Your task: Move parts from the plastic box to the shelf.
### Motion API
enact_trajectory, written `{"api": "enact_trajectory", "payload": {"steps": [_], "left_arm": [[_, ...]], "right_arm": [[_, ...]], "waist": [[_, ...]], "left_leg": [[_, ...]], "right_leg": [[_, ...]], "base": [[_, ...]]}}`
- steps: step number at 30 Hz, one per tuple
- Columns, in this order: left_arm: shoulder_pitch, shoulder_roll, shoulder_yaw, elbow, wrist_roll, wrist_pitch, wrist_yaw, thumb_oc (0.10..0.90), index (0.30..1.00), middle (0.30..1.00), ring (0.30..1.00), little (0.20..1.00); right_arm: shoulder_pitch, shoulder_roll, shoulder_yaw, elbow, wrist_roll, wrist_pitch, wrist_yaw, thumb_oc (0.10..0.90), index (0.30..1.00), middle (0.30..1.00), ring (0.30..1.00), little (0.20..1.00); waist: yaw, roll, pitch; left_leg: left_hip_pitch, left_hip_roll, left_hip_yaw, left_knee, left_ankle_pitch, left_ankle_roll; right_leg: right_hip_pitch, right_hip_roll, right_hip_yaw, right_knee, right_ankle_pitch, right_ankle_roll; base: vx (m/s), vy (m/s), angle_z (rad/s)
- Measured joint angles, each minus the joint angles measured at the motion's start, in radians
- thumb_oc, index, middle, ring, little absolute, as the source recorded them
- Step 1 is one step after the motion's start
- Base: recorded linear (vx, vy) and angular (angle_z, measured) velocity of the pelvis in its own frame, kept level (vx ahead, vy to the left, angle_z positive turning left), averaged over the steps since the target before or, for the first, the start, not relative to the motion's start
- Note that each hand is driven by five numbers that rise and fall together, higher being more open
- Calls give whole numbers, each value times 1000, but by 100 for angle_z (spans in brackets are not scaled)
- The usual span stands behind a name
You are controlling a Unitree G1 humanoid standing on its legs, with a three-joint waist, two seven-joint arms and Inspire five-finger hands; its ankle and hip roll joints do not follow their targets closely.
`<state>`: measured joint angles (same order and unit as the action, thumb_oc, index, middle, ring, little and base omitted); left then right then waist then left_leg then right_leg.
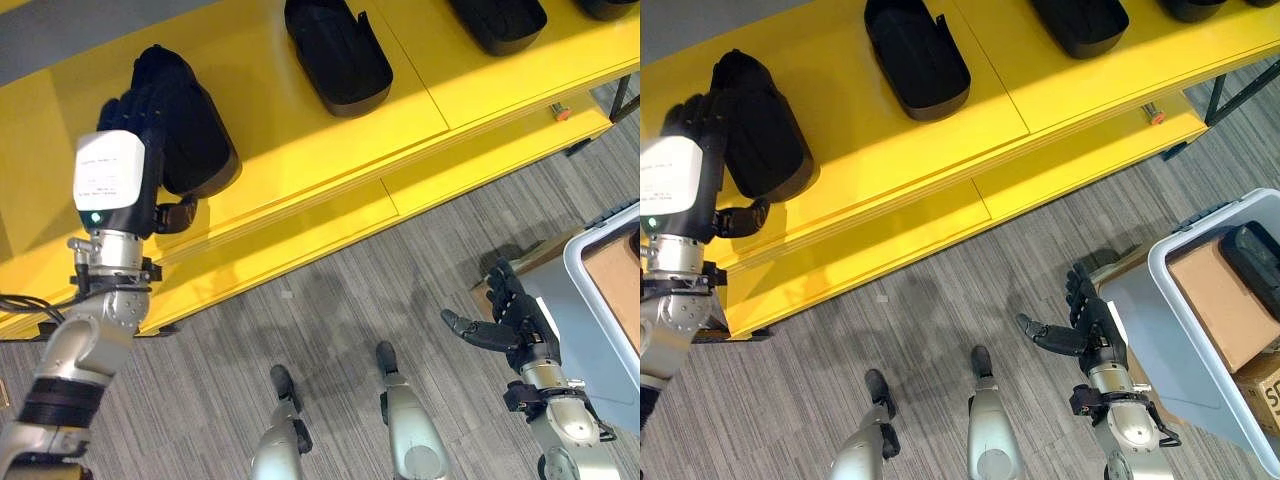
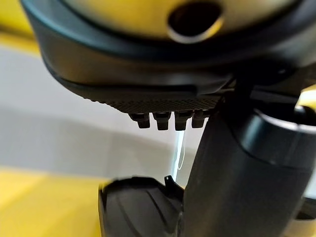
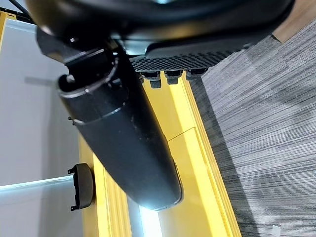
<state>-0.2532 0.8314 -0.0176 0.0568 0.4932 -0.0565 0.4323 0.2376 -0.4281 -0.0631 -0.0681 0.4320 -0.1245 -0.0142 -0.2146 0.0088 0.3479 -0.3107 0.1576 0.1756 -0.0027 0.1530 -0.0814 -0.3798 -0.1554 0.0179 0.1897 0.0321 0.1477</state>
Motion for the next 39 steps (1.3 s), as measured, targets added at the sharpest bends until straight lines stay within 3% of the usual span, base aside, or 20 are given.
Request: {"api": "enact_trajectory", "payload": {"steps": [4, 15, 26, 31, 39], "left_arm": [[54, -43, 14, -46, -89, -17, -36, 900, 1000, 1000, 1000, 1000], [18, -117, 8, -54, -256, -16, -75, 900, 1000, 1000, 1000, 1000], [-160, -117, -46, 127, -295, -1, -66, 900, 1000, 1000, 1000, 1000], [-197, -115, -87, 182, -295, 17, -63, 900, 1000, 1000, 1000, 1000], [-291, -55, -146, 256, -255, 54, -43, 900, 1000, 1000, 1000, 1000]], "right_arm": [[-1, 1, -6, 0, 0, 5, -1, 900, 1000, 1000, 1000, 1000], [0, 2, -8, 0, 0, 25, 0, 900, 1000, 1000, 1000, 1000], [4, 2, -7, 1, 0, 41, 1, 900, 1000, 1000, 1000, 1000], [10, 2, 5, 1, 0, 42, 1, 900, 1000, 1000, 1000, 1000], [33, 1, 9, 1, 1, 44, 1, 900, 1000, 1000, 1000, 1000]], "waist": [[2, 0, 0], [-5, -1, -1], [-10, -16, -29], [-34, -25, -35], [-36, -25, -35]], "left_leg": [[0, 0, -1, 1, 0, 0], [-2, 0, 0, 5, 1, -1], [-22, 0, 12, 18, 0, -2], [-20, 0, 13, 20, 0, -2], [-23, 1, 18, 20, -1, -3]], "right_leg": [[-6, -1, 0, 16, -8, 0], [-32, -1, 5, 66, -31, -4], [-66, 0, 23, 87, -32, -4], [-66, 1, 25, 88, -32, -4], [-71, 2, 29, 86, -32, -4]], "base": [[0, 0, 0], [0, 0, 0], [1, -2, -3], [0, 0, 0], [2, 0, -1]]}}
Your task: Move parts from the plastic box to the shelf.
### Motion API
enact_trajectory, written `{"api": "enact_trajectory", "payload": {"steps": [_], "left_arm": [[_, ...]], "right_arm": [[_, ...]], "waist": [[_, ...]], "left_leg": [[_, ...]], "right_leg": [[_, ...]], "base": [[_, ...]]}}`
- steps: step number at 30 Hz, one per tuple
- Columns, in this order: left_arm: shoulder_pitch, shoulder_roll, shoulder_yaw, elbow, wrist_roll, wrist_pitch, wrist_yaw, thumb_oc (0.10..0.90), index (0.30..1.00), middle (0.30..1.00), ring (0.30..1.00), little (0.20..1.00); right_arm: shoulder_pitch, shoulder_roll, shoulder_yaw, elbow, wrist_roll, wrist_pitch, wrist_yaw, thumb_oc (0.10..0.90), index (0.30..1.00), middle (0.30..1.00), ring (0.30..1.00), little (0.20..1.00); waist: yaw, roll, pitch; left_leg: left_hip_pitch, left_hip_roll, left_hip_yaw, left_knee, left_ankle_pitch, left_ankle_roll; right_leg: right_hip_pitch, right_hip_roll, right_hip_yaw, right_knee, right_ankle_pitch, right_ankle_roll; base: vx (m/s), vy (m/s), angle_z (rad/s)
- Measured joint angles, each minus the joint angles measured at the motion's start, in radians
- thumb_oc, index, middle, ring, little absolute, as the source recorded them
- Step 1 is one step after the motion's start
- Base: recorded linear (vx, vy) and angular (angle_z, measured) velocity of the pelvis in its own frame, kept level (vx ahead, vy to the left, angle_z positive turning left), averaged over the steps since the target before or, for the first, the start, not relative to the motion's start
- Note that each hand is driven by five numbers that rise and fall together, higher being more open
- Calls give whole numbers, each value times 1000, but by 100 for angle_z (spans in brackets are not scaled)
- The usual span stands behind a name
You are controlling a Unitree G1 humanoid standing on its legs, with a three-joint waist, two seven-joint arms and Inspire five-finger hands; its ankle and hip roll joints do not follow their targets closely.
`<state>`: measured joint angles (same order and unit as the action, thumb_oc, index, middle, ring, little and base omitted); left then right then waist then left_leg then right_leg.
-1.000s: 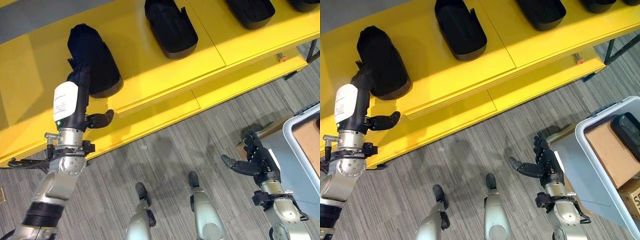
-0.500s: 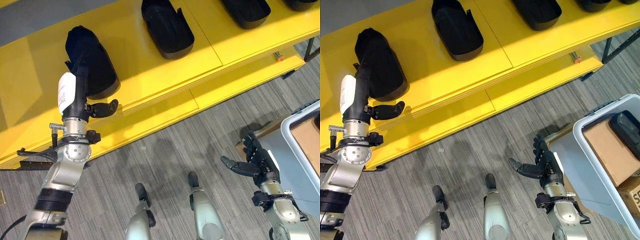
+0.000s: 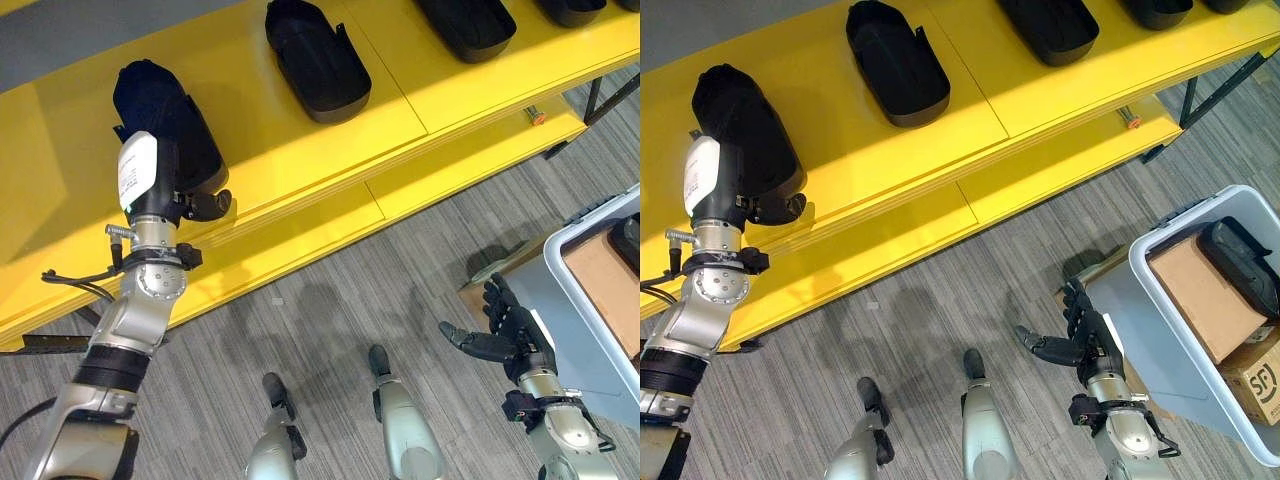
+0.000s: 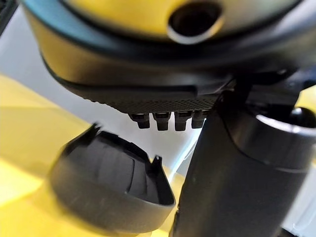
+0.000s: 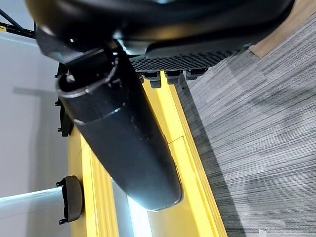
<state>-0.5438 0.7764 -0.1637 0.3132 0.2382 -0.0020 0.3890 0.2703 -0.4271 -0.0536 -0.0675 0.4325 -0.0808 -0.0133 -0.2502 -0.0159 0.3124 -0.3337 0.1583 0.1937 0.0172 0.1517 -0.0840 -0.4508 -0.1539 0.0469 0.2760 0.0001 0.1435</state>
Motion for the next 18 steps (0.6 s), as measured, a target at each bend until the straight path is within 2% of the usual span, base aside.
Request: {"api": "enact_trajectory", "payload": {"steps": [12, 18], "left_arm": [[-2, 9, -1, 33, 45, 20, -1, 900, 1000, 1000, 1000, 1000], [-7, 43, 0, 43, 53, 24, 0, 900, 1000, 1000, 1000, 1000]], "right_arm": [[0, 0, 0, 0, 0, 0, 0, 900, 1000, 1000, 1000, 1000], [2, -1, 1, 0, 0, 0, 0, 900, 1000, 1000, 1000, 1000]], "waist": [[2, 0, 0], [2, 0, 0]], "left_leg": [[-12, 0, 11, 8, -4, -5], [-15, 1, 10, 13, -10, 0]], "right_leg": [[-16, 2, 11, 1, 0, 0], [-17, 2, 11, 2, -1, 1]], "base": [[3, -2, -2], [0, 0, 0]]}}
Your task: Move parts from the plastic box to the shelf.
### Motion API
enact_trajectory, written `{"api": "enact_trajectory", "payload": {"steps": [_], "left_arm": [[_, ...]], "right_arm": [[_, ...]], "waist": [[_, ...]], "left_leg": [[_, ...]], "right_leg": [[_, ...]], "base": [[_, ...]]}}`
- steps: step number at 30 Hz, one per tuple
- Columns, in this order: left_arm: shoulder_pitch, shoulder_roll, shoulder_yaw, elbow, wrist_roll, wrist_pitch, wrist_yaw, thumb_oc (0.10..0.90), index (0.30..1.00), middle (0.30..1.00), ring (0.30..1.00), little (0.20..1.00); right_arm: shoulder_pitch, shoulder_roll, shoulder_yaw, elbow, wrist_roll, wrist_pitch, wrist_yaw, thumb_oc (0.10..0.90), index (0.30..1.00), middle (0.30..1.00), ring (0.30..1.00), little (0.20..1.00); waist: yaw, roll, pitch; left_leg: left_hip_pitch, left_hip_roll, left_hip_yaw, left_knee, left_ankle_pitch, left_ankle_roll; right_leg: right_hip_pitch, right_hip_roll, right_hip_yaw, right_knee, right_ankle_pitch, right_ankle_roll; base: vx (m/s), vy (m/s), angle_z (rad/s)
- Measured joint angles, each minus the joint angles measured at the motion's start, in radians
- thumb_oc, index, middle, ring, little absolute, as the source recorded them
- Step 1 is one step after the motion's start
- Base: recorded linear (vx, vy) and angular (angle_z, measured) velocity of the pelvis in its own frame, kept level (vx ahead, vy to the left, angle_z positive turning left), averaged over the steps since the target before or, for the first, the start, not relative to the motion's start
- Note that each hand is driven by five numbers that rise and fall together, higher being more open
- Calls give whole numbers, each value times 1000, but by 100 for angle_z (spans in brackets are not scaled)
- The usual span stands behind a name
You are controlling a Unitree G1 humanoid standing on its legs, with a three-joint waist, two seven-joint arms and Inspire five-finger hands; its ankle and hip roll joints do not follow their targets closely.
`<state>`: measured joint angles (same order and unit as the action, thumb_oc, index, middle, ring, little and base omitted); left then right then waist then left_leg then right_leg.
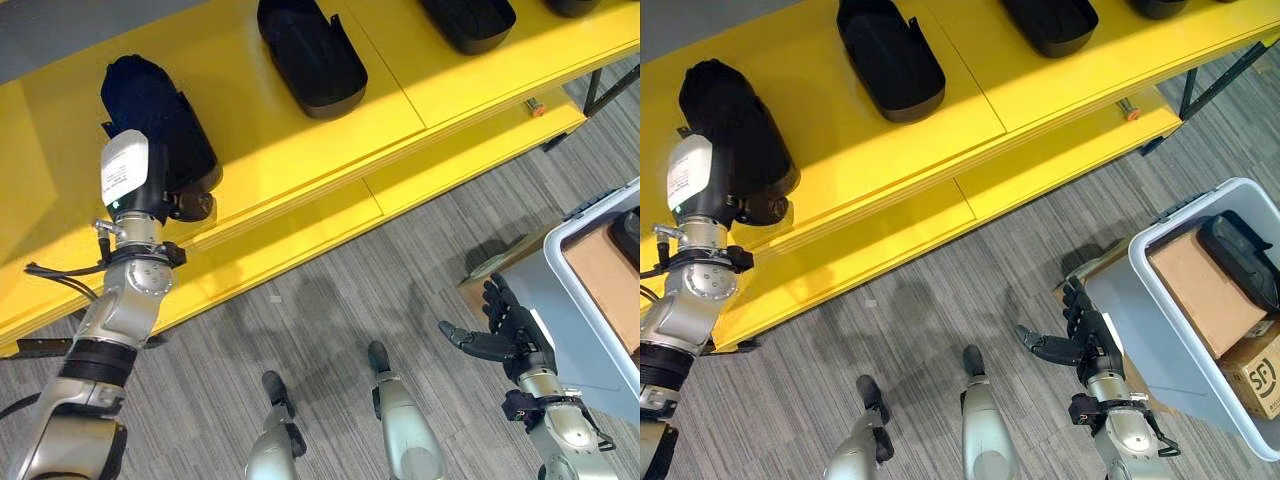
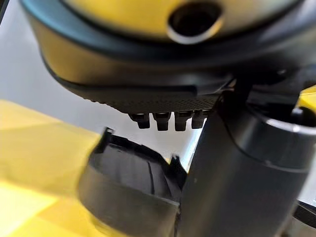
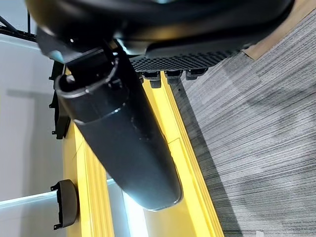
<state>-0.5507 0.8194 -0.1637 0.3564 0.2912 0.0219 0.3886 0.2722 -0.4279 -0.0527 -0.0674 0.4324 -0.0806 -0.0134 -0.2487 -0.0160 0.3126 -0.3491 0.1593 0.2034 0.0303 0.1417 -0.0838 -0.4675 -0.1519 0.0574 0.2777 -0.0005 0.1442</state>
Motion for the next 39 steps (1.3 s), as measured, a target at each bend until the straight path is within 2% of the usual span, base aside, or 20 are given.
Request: {"api": "enact_trajectory", "payload": {"steps": [17, 25, 32, 34, 39], "left_arm": [[-102, 29, -62, 99, 30, 18, -1, 900, 1000, 1000, 1000, 1000], [-177, 41, -112, 138, 31, 22, -1, 900, 1000, 1000, 1000, 1000], [-187, 55, -132, 148, 30, 22, -1, 900, 1000, 1000, 1000, 1000], [-187, 64, -141, 148, 30, 22, -1, 900, 1000, 1000, 1000, 1000], [-193, 68, -149, 152, 30, 22, -1, 900, 1000, 1000, 1000, 1000]], "right_arm": [[3, -1, 1, 0, 0, 0, 4, 900, 1000, 1000, 1000, 1000], [4, -4, 3, 0, 1, -1, 7, 900, 1000, 1000, 1000, 1000], [4, -6, 4, 0, 1, -1, 8, 900, 1000, 1000, 1000, 1000], [4, -6, 4, 1, 1, -1, 8, 900, 1000, 1000, 1000, 1000], [5, -8, 6, 0, 1, -2, 9, 900, 1000, 1000, 1000, 1000]], "waist": [[-2, -1, 0], [-20, -4, 2], [-24, -5, 3], [-20, -5, 3], [-23, -6, 3]], "left_leg": [[-27, -1, -2, 17, 3, -6], [-54, -2, -2, 28, 2, -6], [-53, -2, 8, 38, -5, -6], [-54, 3, 8, 47, -27, -7], [-67, 0, 7, 69, -25, -6]], "right_leg": [[-20, -1, 0, 6, 0, 0], [-47, -1, 2, 12, 0, 0], [-50, 1, 13, 15, 0, 1], [-47, 0, 13, 16, -11, 5], [-55, -1, 13, 26, -9, 1]], "base": [[0, 0, 0], [0, 0, 0], [14, -1, -4], [-47, -12, -1], [19, 4, 0]]}}
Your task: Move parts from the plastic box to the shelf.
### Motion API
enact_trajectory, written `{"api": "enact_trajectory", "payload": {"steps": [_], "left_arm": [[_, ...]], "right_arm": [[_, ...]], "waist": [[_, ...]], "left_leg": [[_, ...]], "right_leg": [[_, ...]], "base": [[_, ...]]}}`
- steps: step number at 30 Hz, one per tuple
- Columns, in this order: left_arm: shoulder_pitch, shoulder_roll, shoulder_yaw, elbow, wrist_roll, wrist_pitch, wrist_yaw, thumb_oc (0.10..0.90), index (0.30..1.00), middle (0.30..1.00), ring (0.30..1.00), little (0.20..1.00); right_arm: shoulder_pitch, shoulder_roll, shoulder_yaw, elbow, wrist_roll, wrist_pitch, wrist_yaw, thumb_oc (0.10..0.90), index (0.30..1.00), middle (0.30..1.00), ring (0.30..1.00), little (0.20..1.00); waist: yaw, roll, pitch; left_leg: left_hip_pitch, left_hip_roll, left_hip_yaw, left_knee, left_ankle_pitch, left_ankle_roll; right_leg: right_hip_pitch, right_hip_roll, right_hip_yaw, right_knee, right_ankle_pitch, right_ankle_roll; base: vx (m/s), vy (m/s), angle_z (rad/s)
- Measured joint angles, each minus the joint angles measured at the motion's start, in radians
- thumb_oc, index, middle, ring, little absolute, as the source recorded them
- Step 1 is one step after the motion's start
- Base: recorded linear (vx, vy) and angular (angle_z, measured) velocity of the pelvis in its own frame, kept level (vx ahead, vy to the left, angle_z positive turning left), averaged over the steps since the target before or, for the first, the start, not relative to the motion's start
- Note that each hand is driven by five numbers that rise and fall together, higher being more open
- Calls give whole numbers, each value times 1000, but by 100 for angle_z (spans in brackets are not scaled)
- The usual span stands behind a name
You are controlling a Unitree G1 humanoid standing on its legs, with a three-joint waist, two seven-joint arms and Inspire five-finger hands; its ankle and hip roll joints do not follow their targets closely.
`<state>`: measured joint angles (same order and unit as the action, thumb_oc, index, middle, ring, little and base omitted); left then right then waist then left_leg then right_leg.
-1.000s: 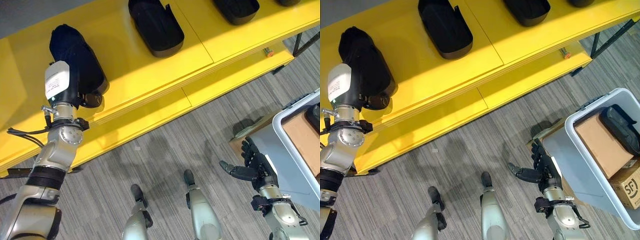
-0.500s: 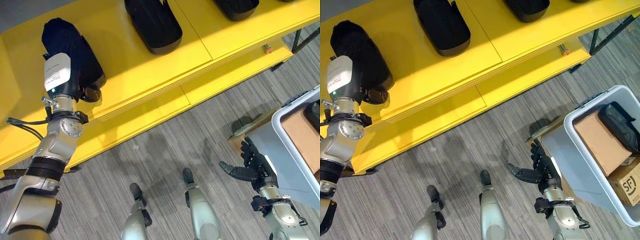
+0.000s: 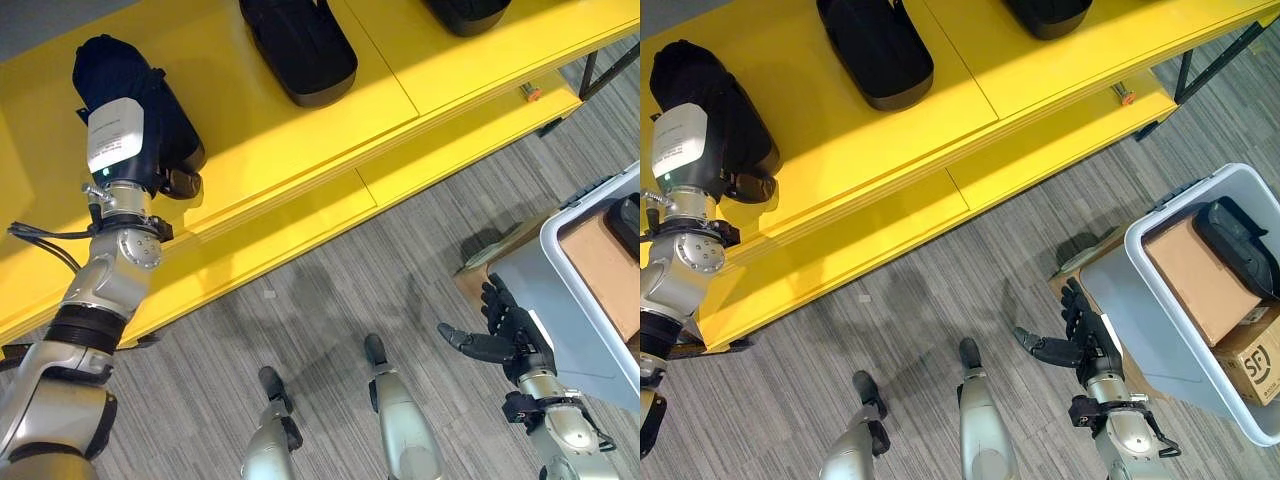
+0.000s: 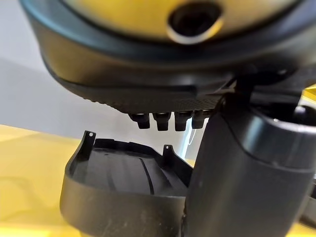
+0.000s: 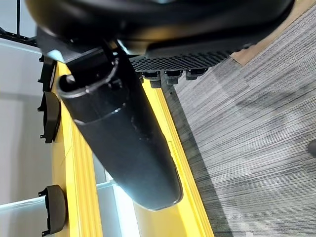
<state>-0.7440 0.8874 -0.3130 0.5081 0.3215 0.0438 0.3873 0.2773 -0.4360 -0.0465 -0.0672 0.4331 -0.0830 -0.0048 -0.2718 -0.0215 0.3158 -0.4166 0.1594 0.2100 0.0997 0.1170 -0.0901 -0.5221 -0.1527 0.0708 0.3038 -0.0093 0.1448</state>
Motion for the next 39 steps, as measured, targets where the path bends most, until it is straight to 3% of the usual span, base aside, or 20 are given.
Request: {"api": "enact_trajectory", "payload": {"steps": [8, 39], "left_arm": [[-9, 6, -4, 9, 0, 1, 0, 900, 1000, 1000, 1000, 1000], [-23, 36, -8, 42, 9, 1, -3, 900, 1000, 1000, 1000, 1000]], "right_arm": [[0, -2, 4, 1, 0, -2, 7, 900, 1000, 1000, 1000, 1000], [1, -5, 4, 1, 0, -4, 8, 900, 1000, 1000, 1000, 1000]], "waist": [[3, -3, 1], [11, -2, 2]], "left_leg": [[-5, 12, -1, 37, -27, -5], [-26, 13, -14, 56, -27, -6]], "right_leg": [[4, 7, 0, 14, -15, -2], [-13, 8, -3, 36, -17, -5]], "base": [[23, 6, -1], [0, 0, 0]]}}
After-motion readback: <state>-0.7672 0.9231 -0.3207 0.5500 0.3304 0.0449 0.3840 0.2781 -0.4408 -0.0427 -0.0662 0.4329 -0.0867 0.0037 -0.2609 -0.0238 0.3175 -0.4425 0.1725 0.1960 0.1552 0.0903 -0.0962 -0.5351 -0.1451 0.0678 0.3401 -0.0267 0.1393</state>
